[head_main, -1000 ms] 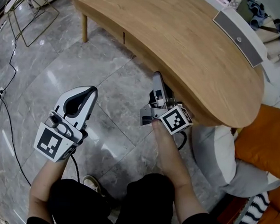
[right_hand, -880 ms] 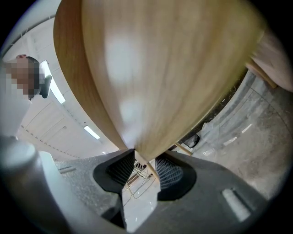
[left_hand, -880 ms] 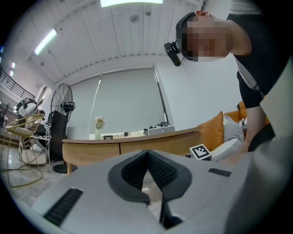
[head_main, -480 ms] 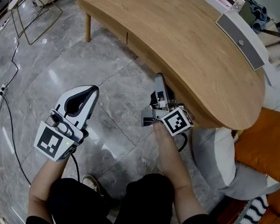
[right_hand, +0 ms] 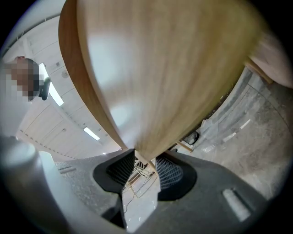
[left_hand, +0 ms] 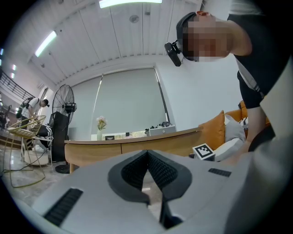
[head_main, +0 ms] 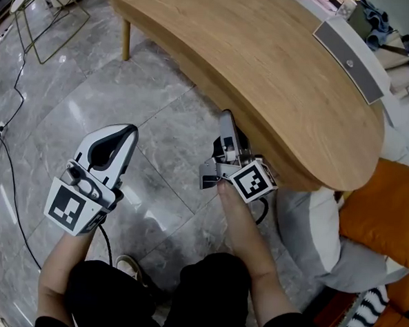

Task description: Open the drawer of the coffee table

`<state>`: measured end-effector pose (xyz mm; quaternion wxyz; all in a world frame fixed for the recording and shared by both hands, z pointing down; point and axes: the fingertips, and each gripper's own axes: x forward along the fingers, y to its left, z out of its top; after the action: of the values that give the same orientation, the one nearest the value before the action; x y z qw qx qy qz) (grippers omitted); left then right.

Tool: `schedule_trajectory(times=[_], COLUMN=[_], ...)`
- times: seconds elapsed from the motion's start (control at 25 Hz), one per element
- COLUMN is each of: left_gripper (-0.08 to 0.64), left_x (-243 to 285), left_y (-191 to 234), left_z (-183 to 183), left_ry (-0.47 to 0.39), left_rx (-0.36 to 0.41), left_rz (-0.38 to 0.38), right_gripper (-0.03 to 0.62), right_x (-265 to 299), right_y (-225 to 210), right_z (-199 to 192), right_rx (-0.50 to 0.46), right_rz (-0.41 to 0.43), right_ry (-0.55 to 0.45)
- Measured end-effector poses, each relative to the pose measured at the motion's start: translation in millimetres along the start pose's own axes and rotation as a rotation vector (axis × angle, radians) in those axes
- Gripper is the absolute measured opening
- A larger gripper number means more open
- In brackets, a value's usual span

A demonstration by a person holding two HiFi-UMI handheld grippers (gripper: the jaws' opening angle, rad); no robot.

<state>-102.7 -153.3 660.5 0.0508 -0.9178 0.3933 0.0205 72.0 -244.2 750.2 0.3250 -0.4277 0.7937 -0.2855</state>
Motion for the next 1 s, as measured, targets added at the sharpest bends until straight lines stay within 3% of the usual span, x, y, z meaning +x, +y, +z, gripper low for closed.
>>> schedule_trajectory(times=[0.16,0.32,0.64,0.8,1.0], left_gripper=[0.006,0.006,0.006,0.006,0.006], left_x=[1.3,0.8,0.9,0.0,-3.8], left_y=[-1.5,-2.7,-3.1,-3.2,-3.5], left_z=[1.2,1.0,5.4,7.0,4.8], left_ry=[-0.004,-0.003,-0.009,-0.011,-0.003], left_rx=[0.002,0.002,0.003,0.000,0.013], left_rz=[-0.008,-0.007,-0.004,0.001,0.001], right_gripper=[0.135,0.135,0.135,0.135,0.135], right_x=[-5.3,-3.9,-6.8,-10.8,-13.1], right_y=[-6.9,7.9,15.2,8.3,24.4], right_z=[-2.3,-7.3,-12.7,-13.5,-21.8], right_rx=[-0.011,0.014,0.037,0.039,0.016], right_rz=[-0.062,-0.002,-0.009,-0.054,-0.010], right_ry=[0.020,0.002,0.008,0.025,0.012])
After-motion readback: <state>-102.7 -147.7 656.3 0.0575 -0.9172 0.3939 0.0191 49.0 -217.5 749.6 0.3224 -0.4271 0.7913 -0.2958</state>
